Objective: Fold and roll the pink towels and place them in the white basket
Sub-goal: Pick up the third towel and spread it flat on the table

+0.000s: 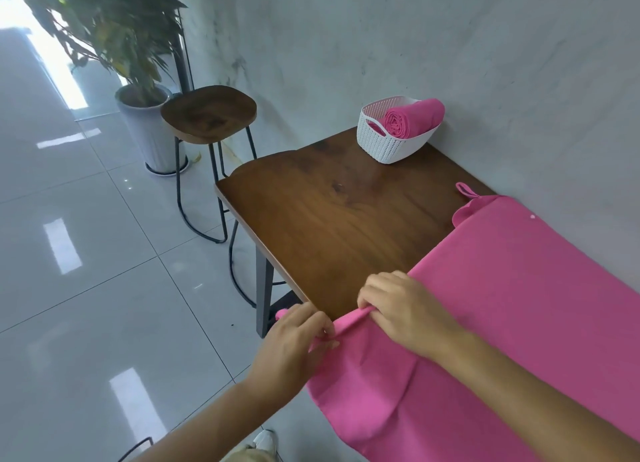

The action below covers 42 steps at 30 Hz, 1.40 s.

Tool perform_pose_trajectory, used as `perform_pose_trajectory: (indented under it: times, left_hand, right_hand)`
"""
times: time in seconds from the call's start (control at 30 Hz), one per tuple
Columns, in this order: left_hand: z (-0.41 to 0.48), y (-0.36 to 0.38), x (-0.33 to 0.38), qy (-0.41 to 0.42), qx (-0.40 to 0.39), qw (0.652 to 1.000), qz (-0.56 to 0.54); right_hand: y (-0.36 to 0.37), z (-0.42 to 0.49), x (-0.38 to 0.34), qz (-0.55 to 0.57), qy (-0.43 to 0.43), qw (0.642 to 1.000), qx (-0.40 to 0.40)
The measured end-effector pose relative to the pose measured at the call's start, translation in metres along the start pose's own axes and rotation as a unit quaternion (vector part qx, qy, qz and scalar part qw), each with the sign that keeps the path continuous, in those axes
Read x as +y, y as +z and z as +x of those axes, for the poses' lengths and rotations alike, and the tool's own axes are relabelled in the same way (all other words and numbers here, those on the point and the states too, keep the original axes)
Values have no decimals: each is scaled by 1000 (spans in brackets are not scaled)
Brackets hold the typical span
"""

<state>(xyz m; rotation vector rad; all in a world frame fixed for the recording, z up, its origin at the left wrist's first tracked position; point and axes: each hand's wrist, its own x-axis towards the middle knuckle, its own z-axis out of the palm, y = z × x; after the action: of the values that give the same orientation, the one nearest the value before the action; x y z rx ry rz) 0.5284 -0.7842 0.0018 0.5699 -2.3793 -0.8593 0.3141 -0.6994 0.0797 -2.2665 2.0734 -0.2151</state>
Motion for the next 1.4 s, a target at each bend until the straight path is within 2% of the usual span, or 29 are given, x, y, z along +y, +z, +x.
perform_pose_trajectory:
  times: [0.07,0.13,0.27,0.37,0.47,0.57,0.63,0.73,0.83,0.97,1.1,1.23,1.3,1.4]
  left_hand:
    - [-9,6,0,25,-33,999,-18]
    - [-16,11,2,8,-46,998,-47]
    - [-12,16,10,-141,0,987,-82]
    - [-2,20,12,-271,-37,952,-135]
    - [0,23,12,-312,-62,933,-166]
    - [2,16,9,-307,-103,938,-122]
    - [5,7,5,-296,-141,939,-98]
    - [16,-9,6,-264,-160,944,-114]
    - [27,-22,12,-214,-138,960,-121]
    - [34,-32,18,-127,-93,981,-111]
    - [37,-35,22,-129,-39,980,-143]
    - [34,-35,23,-137,-7,978,-157]
    - [31,-33,22,-140,2,977,-162]
    - [28,-31,18,-157,0,975,-154]
  right_hand:
    - [13,-28,1,-32,-25,998,51]
    - [26,-53,2,-34,-26,996,74]
    - [37,-79,-3,35,35,997,57]
    - [34,-72,-6,75,108,990,51]
    - [27,-56,-2,107,149,983,-4]
    - [25,-39,3,107,142,982,-64]
    - [26,-27,4,98,114,986,-66]
    - [23,-7,2,155,111,977,-92]
    - [9,13,-1,274,153,938,-146]
    - [-9,43,6,335,149,899,-238]
    - [-25,60,12,354,145,849,-366]
    - [-23,63,15,412,156,797,-413]
    - [-23,63,15,387,149,811,-412]
    - [-29,62,13,299,116,873,-368]
